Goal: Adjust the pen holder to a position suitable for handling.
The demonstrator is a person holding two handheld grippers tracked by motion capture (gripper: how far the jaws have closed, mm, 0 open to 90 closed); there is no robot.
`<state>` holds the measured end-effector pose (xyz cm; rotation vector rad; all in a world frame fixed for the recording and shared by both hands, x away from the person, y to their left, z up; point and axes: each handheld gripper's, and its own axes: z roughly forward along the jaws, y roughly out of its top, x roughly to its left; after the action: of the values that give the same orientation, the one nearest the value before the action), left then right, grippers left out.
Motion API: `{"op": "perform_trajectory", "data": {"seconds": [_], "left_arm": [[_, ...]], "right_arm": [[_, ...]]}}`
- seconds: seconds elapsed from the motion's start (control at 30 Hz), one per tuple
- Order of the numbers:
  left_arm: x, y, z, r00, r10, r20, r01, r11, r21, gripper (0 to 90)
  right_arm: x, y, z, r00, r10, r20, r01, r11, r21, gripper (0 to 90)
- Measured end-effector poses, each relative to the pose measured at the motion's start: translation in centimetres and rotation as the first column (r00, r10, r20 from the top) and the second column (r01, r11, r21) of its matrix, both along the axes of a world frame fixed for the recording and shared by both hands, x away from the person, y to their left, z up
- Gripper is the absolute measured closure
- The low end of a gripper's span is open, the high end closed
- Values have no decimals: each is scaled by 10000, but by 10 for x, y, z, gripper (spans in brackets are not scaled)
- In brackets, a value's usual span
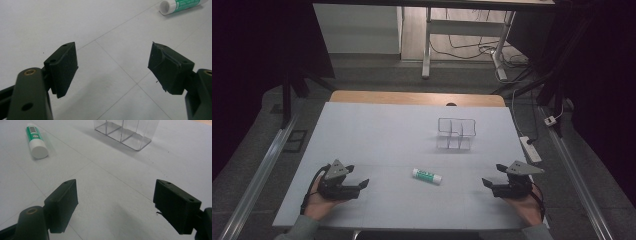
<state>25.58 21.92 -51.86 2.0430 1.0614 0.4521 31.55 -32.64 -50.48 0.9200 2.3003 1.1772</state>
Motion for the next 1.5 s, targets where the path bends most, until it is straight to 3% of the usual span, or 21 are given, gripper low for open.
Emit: {"op": "perform_trajectory", "data": {"seconds": [0.93,1.07,1.4,1.43,1.5], "left_arm": [[3,4,-2,10000,-25,-67,25,10000,-41,236],[3,4,-2,10000,-47,-51,47,10000,-33,236],[2,5,-3,9999,-100,8,100,9999,3,237],[2,5,-3,9999,-101,-1,101,9999,2,236],[2,4,-3,10000,-83,0,83,10000,-2,237]], "right_arm": [[5,3,0,9995,-220,-242,222,9997,73,233],[13,8,4,9989,-386,-274,384,9992,-82,241],[35,16,9,9964,-766,-360,769,9970,59,246],[42,16,13,9956,-871,-359,863,9960,-211,246],[45,16,14,9953,-902,-350,896,9958,-193,249]]}}
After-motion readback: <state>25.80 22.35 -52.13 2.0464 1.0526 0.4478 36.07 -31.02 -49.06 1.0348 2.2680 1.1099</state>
